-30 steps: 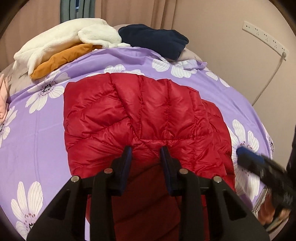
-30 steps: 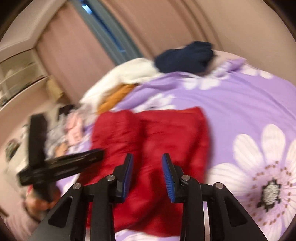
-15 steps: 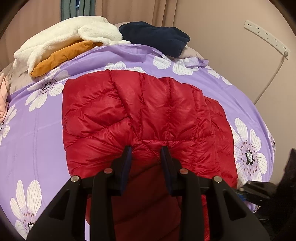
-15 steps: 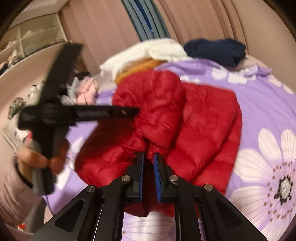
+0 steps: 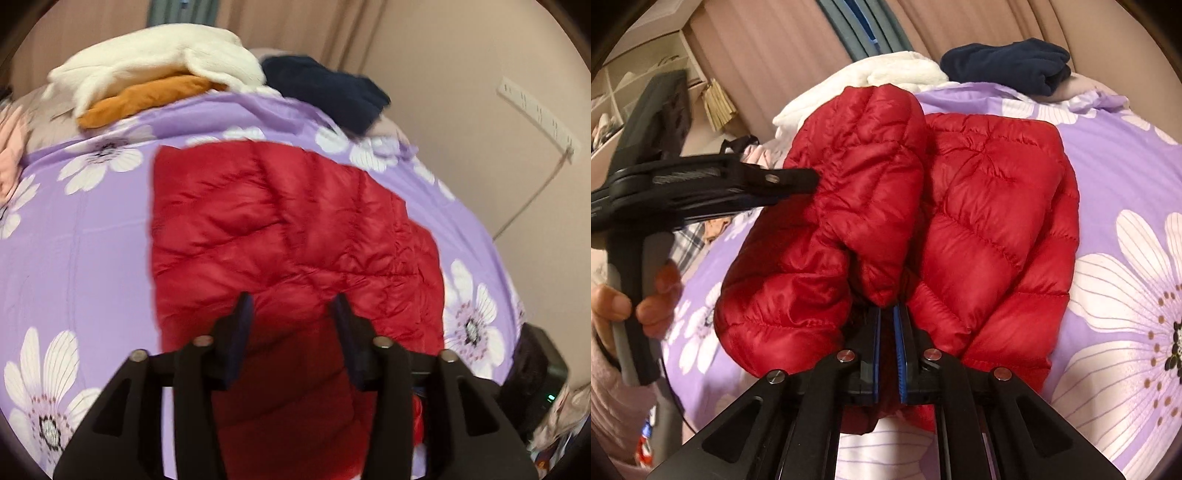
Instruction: Fold large clothes
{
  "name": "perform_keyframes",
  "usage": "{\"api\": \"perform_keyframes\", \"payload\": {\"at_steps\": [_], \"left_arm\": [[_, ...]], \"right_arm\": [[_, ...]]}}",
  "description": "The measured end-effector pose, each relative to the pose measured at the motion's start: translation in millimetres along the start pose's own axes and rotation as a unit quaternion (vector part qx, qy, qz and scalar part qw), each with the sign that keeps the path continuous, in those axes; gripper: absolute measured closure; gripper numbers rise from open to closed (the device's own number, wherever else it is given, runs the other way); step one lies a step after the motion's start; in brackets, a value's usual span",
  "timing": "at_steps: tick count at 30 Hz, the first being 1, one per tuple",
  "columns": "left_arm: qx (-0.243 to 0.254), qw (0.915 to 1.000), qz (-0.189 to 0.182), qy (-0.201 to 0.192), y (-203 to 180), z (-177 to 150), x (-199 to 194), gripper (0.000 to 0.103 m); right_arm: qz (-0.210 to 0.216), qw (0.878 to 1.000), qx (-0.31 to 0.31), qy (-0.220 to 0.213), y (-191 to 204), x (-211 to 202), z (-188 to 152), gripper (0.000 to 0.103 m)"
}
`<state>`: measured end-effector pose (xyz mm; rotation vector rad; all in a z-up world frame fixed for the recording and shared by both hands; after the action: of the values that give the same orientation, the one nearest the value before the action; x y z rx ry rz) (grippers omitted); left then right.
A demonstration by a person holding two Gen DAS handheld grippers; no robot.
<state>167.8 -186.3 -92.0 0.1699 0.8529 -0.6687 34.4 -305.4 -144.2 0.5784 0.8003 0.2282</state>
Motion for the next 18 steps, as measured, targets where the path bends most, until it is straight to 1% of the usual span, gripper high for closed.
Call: {"api": "perform_keyframes", "payload": {"at_steps": [2, 4, 8, 11, 14, 16, 18], "left_arm": [[-0.023, 0.9996, 0.004, -0.018, 12.1, -2.5, -16.0, 0.041], [-0.046, 0.9986, 0.010, -0.026, 26.4, -7.3, -24.8, 0.037], [-0.095, 0.9953, 0.016, -0.007, 52.7, -23.0, -19.1, 0.037], [-0.121, 0.9926, 0.012, 0.007, 63.0, -33.9, -9.9, 0.036], [-0.130, 0.9914, 0.010, 0.012, 65.0, -40.5, -5.4, 0.033], [-0.129, 0.9915, 0.011, 0.012, 65.9, -40.8, -5.4, 0.031], [-0.129, 0.9915, 0.009, 0.013, 66.5, -40.4, -5.0, 0.030]], "right_arm": [[0.005, 1.000, 0.006, 0.000, 1.3, -1.6, 0.7, 0.094], [0.013, 1.000, 0.014, 0.001, 2.3, -4.1, 1.9, 0.094], [0.021, 0.999, 0.029, -0.001, 2.5, -6.1, 5.7, 0.093], [0.025, 0.999, 0.039, -0.004, 5.3, -11.0, 9.6, 0.089], [0.026, 0.998, 0.049, -0.014, 5.7, -18.5, 14.7, 0.075], [0.029, 0.997, 0.059, -0.025, 5.5, -26.7, 19.2, 0.060], [0.032, 0.996, 0.069, -0.035, 2.2, -32.8, 25.5, 0.052]]}}
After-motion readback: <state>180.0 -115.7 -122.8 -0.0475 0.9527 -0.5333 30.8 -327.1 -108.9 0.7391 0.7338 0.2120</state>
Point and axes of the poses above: each gripper's, at about its wrist camera, not at the fingertips, and x roughly the way its jaws point, y to its left, z to its top, the point moved 7 cm from there along x, roughly the way its jaws point, and after that the axes turned 13 degrees about x, right-handed, at the moved point
